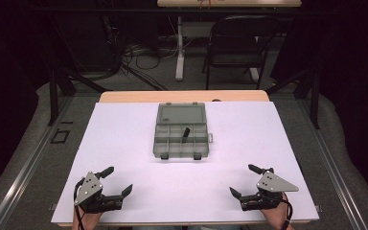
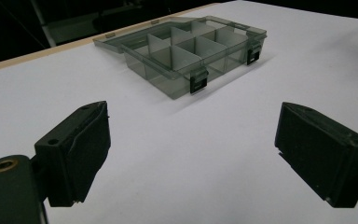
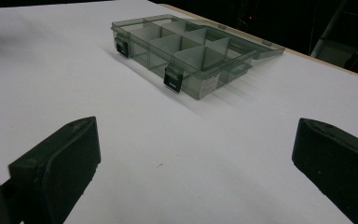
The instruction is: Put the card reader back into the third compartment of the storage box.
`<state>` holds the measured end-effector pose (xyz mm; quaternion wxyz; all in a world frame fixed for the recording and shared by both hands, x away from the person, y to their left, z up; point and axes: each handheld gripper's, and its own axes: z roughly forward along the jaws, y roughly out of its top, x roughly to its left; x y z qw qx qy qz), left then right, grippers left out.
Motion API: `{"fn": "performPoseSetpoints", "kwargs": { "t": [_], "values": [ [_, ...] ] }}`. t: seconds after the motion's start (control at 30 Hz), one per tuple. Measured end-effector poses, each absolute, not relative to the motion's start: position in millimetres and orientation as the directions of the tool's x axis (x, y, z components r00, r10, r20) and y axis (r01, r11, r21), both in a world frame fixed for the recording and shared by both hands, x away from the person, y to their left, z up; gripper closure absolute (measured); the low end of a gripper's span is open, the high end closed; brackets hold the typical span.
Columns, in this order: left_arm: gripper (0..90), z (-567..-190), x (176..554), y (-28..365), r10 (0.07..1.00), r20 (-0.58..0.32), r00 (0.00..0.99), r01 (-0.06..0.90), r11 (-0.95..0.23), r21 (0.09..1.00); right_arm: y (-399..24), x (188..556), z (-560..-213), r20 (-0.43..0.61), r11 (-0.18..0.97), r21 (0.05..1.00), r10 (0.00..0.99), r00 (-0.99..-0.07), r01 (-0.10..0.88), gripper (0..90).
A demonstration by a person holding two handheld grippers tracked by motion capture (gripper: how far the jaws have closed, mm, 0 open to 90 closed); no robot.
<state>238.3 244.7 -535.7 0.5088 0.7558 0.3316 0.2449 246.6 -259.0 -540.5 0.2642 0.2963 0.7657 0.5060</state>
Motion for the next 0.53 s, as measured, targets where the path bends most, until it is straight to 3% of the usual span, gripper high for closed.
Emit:
{"fn": "performPoseSetpoints", "kwargs": {
  "t": [0.53],
  "values": [
    [10.7, -548, 234, 252, 0.767, 0.032, 0.641, 0.233, -0.235, 0.944, -261, 247, -542, -0.099, 0.302, 0.935, 0.725, -0.682, 0.185, 0.1]
  ]
}}
